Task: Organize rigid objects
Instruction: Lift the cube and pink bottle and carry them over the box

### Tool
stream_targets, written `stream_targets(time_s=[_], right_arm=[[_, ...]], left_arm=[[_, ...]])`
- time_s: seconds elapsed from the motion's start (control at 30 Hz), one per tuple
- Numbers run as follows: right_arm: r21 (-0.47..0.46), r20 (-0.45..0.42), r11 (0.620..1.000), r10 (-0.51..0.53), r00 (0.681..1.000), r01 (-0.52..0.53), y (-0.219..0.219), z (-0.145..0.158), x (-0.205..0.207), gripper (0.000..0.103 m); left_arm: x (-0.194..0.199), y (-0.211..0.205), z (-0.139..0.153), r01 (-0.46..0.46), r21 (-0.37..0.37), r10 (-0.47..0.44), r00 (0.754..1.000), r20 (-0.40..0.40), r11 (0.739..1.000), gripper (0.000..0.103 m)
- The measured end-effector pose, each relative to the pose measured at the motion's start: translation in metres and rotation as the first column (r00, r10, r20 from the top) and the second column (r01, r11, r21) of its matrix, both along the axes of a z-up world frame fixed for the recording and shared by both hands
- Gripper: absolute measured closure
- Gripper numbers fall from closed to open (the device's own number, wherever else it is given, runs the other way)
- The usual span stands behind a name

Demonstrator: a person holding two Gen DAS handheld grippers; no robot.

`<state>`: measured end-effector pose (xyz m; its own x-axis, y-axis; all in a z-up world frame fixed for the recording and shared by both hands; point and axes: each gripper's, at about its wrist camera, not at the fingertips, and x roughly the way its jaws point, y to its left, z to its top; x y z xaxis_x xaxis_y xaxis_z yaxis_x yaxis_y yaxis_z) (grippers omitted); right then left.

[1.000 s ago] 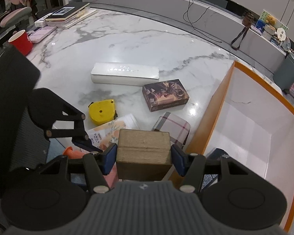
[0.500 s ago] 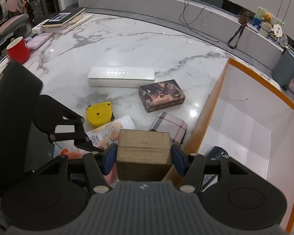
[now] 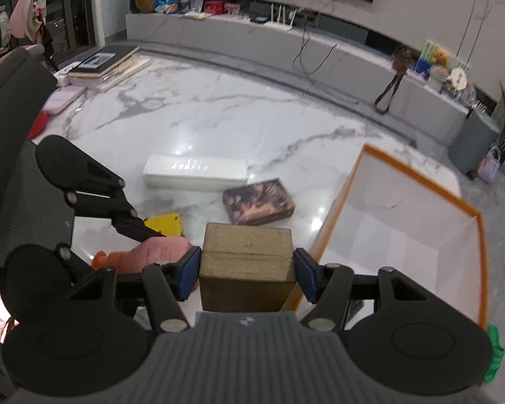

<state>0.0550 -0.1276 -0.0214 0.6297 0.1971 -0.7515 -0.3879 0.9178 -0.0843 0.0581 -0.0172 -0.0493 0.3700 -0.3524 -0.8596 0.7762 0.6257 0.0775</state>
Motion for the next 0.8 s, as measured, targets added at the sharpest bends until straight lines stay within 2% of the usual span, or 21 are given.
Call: stream_targets(time_s=[0.27,0.47,0.67,0.8], right_arm=[[0.022,0.1,0.998,-0.064,0.993,0.062,-0.019,0.034,-0.001,0.044],[0.013,0.146,0.991,-0.132,0.981,0.131,-0.047,0.049,-0.002,0.044],[0.012,0.125,0.975,-0.222,0.967,0.222,-0.085,0.047,-0.002,0.044],[0.009,0.092,0.964,-0.266,0.96,0.266,-0.106,0.038,0.004,0.044]], left_arm=[[0.008,-0.014,0.047,-0.05,-0.091,0.055,0.997,0.059,0.995,0.052],[0.02,-0.034,0.074,-0.033,-0.16,0.053,0.992,0.117,0.987,0.052],[0.033,-0.069,0.085,0.013,-0.203,0.016,0.99,0.139,0.979,0.052],[0.04,-0.088,0.08,0.063,-0.219,-0.031,0.989,0.146,0.974,0.052]])
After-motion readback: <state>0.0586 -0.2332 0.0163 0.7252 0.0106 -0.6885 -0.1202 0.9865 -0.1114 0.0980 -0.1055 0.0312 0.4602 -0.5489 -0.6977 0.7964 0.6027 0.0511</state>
